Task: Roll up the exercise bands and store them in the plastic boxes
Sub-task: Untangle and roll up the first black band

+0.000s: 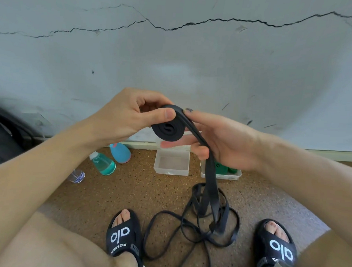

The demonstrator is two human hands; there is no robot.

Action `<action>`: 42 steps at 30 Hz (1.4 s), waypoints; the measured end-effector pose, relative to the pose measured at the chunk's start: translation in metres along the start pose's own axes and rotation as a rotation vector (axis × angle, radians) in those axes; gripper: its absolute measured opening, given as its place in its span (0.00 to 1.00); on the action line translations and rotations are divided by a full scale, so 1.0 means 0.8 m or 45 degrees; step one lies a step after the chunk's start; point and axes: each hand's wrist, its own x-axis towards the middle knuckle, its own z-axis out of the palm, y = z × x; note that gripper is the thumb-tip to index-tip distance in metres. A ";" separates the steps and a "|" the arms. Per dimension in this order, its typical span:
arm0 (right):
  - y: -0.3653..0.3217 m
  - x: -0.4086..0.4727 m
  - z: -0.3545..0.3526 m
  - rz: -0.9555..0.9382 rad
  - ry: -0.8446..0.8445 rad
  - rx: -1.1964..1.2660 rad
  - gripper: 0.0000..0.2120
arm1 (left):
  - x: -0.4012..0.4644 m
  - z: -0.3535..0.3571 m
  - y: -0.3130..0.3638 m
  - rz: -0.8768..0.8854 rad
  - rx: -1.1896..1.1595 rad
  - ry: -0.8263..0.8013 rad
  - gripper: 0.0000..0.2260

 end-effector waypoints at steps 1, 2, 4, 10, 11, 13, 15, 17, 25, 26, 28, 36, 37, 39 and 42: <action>0.000 0.000 0.000 -0.029 -0.018 0.045 0.18 | 0.000 0.001 0.002 0.002 -0.032 0.009 0.09; 0.001 0.001 0.000 -0.056 -0.007 0.071 0.16 | -0.001 0.000 0.002 0.003 -0.055 0.013 0.08; 0.003 0.003 0.002 -0.087 0.074 0.047 0.13 | -0.003 -0.004 0.001 -0.001 -0.039 -0.018 0.07; 0.011 0.012 0.004 -0.043 0.324 -0.331 0.25 | -0.002 0.003 -0.002 0.032 0.524 -0.257 0.12; 0.012 0.014 0.006 -0.031 0.356 -0.373 0.25 | 0.000 0.008 0.000 0.049 0.581 -0.284 0.15; 0.014 0.015 0.009 -0.009 0.398 -0.433 0.23 | 0.002 0.014 0.003 0.092 0.665 -0.319 0.18; 0.015 0.015 0.007 0.019 0.372 -0.452 0.24 | 0.003 0.017 0.003 0.137 0.673 -0.344 0.19; 0.013 0.013 0.003 0.051 0.256 -0.436 0.29 | 0.002 0.015 0.004 0.145 0.586 -0.342 0.18; -0.002 0.000 -0.010 0.103 -0.191 0.036 0.10 | -0.007 0.000 -0.003 0.065 0.197 -0.275 0.08; -0.003 0.000 -0.008 0.098 -0.191 0.036 0.10 | -0.007 0.001 -0.002 0.064 0.174 -0.269 0.06; -0.002 0.001 -0.007 0.083 -0.155 -0.013 0.12 | -0.007 0.002 0.001 0.051 0.182 -0.248 0.06; 0.013 0.010 0.008 0.058 0.155 -0.533 0.27 | -0.002 0.009 0.004 0.009 0.314 -0.371 0.13; 0.011 0.007 0.010 0.063 0.157 -0.563 0.28 | -0.002 0.007 0.004 0.003 0.253 -0.349 0.12; 0.004 0.002 0.010 0.086 0.078 -0.603 0.31 | -0.003 0.001 0.000 -0.015 0.178 -0.303 0.11; -0.003 -0.002 0.001 0.084 0.077 -0.640 0.22 | -0.006 -0.003 -0.011 -0.051 0.175 -0.306 0.09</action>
